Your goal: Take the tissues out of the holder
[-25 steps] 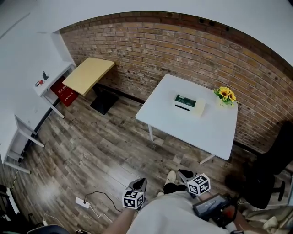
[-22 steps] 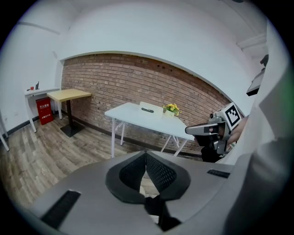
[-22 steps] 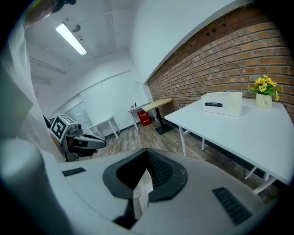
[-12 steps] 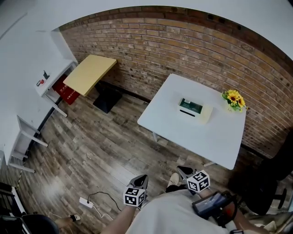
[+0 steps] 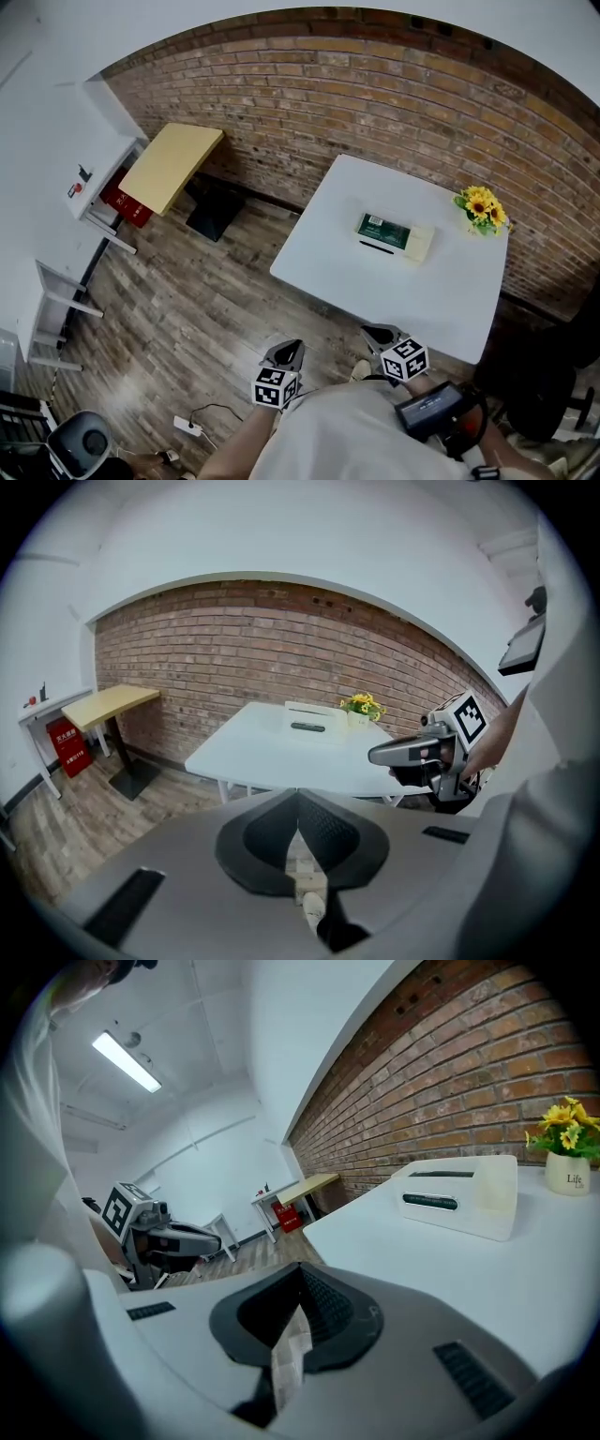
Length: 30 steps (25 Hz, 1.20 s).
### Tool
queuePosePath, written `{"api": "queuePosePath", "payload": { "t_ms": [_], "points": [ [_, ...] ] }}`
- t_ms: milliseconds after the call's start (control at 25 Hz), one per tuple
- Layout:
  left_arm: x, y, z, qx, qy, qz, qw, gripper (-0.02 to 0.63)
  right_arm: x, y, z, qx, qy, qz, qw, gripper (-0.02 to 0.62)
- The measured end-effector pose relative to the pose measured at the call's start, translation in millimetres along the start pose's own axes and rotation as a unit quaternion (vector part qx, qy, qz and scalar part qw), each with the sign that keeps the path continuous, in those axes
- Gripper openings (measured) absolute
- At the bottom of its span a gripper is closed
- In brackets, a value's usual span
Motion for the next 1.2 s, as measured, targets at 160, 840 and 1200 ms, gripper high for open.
{"api": "queuePosePath", "payload": {
  "t_ms": [160, 840, 1200],
  "points": [
    [13.6, -11.2, -20.4, 0.015, 0.004, 0.002, 0.9999, 0.011, 12.5, 12.5, -15.6, 0.003, 0.001, 0.002, 1.000, 0.006],
    [85.6, -109.0, -52.1, 0.053, -0.003, 0.105, 0.9930, 0.011, 77.6, 31.9, -63.8, 0.054, 0.040, 0.096, 0.993, 0.006],
    [106.0, -149.2, -61.9, 0.093, -0.014, 0.187, 0.9778, 0.011, 80.2, 35.3, -74.5, 0.101, 0.090, 0.197, 0.971, 0.006]
  ]
}}
Point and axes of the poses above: the fingertips, and each gripper's own axes: x forward along the fingers, y to its right, z out of its underside, the point moved 1 cm from there along -x, backward along the fingers, and after that the axes turned 8 degrees about x, right-handed, at the moved point
